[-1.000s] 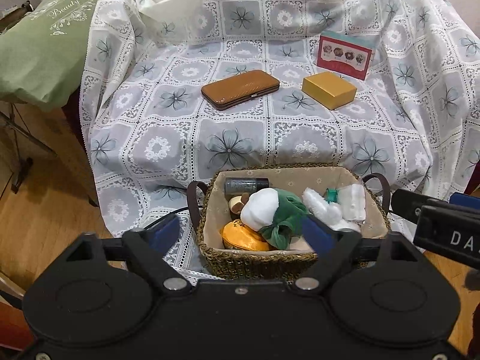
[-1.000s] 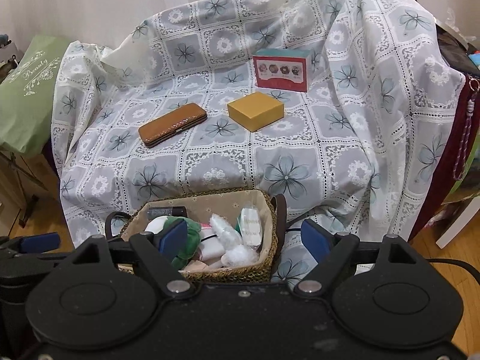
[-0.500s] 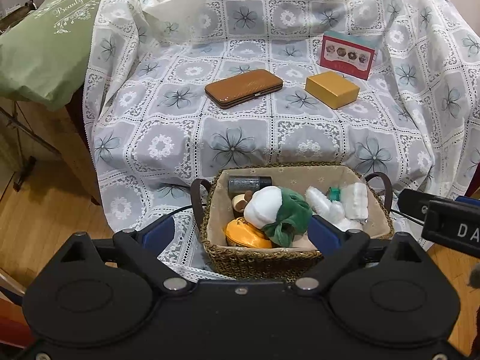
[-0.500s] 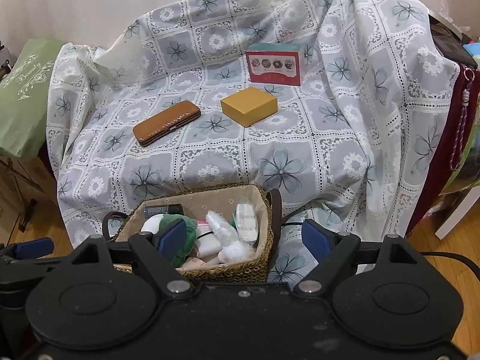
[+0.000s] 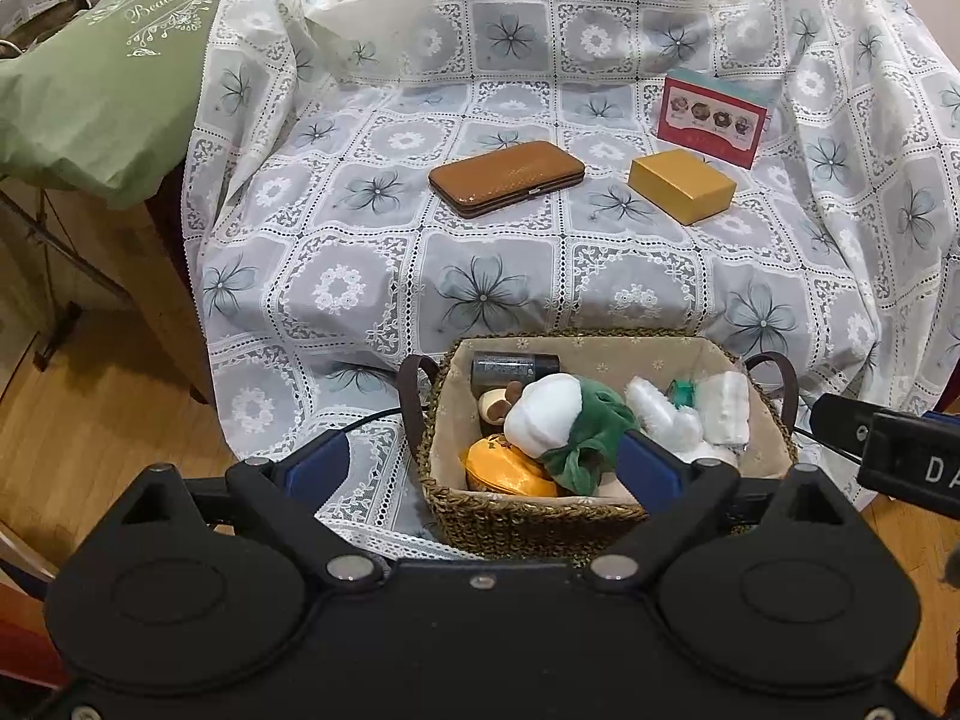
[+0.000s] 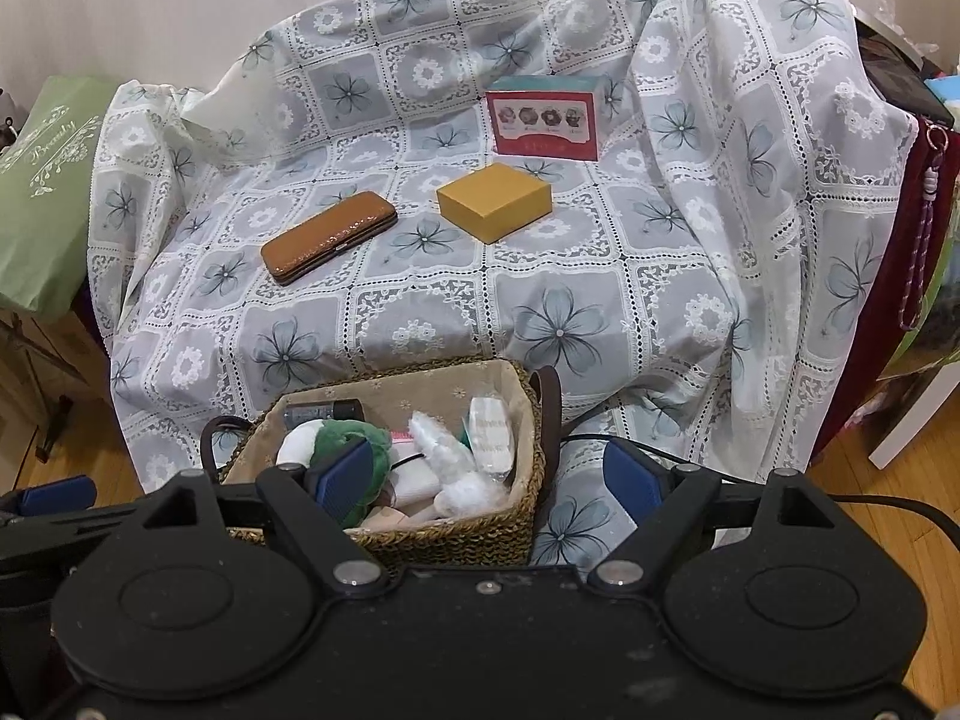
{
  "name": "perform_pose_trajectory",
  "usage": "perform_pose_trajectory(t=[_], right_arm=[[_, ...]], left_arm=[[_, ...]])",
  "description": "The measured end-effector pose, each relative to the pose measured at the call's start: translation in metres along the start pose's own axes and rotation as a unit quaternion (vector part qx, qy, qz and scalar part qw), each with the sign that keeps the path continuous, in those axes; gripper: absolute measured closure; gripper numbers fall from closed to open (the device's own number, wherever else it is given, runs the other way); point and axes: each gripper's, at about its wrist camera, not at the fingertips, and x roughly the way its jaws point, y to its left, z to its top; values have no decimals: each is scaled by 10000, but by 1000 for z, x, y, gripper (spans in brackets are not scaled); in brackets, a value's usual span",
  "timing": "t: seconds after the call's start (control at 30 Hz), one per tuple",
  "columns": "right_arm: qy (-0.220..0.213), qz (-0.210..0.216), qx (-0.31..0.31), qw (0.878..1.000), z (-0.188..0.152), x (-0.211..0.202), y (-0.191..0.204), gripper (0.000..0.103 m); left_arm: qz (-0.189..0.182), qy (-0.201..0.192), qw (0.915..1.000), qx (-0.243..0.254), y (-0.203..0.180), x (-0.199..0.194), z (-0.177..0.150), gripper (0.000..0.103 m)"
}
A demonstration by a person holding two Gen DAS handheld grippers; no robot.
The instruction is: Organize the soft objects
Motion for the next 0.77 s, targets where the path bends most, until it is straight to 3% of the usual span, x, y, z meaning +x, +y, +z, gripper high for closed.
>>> perform_pose_trajectory(t=[0.77], right_arm=[[97, 70, -19, 9999, -2, 5, -1, 19]], left_arm=[[57, -22, 10000, 17, 1, 0, -2, 10]])
